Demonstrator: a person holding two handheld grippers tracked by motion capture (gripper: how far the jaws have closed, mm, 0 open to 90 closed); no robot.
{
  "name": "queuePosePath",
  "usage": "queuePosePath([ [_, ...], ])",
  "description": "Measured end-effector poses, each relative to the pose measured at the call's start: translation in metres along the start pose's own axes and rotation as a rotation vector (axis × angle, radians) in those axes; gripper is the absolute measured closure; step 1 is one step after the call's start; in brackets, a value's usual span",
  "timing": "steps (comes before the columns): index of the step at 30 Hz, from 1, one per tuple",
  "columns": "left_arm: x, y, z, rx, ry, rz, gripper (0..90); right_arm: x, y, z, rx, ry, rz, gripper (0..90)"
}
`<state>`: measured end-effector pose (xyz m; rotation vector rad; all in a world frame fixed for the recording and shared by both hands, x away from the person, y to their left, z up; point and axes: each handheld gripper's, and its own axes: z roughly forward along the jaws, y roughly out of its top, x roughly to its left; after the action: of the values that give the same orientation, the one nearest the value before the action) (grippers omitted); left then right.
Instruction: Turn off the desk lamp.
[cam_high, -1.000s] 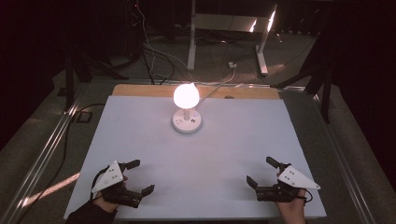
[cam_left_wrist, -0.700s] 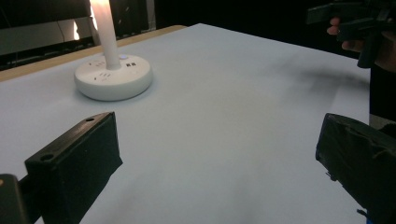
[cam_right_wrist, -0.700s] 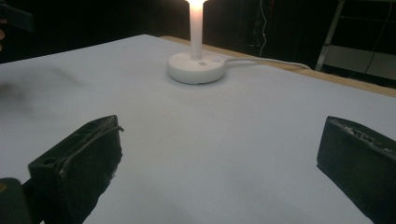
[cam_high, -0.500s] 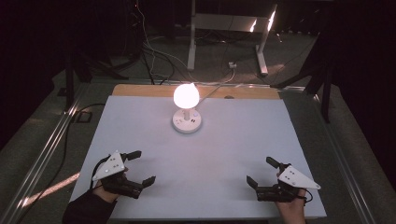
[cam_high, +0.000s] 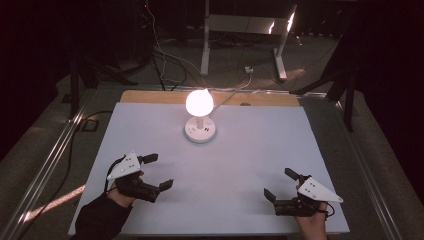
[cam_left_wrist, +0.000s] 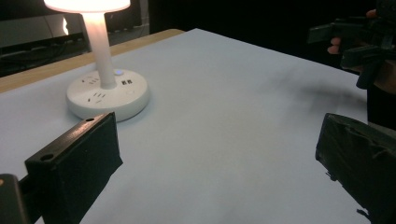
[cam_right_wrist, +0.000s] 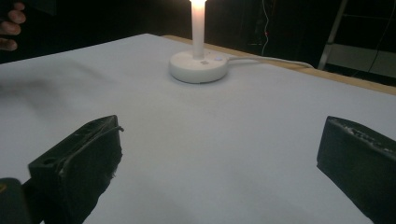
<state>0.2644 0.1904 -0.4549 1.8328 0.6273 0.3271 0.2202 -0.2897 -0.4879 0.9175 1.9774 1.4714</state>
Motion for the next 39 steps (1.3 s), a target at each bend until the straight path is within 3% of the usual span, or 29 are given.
queuePosePath([
  [14, 0.01, 0.012, 0.023, 0.015, -0.002, -0.02, 0.6, 0.0, 0.0, 0.0, 0.002, 0.002, -0.002, 0.0],
  [20, 0.014, 0.017, 0.036, 0.01, 0.021, -0.036, 0.6, 0.0, 0.0, 0.0, 0.002, 0.003, -0.002, 0.0],
  [28, 0.016, 0.027, 0.052, 0.004, 0.017, -0.049, 0.6, 0.0, 0.0, 0.0, -0.001, 0.008, 0.003, 0.0],
  [31, 0.018, 0.029, 0.059, 0.0, 0.006, -0.071, 0.6, 0.0, 0.001, -0.001, -0.008, 0.012, 0.007, 0.0],
  [35, 0.017, 0.032, 0.072, 0.025, 0.036, -0.046, 0.6, 0.0, 0.001, -0.001, -0.009, 0.008, 0.003, 0.0],
  [39, 0.018, 0.034, 0.082, 0.041, 0.027, -0.049, 0.6, 0.0, 0.001, -0.001, -0.009, 0.01, 0.0, 0.0],
])
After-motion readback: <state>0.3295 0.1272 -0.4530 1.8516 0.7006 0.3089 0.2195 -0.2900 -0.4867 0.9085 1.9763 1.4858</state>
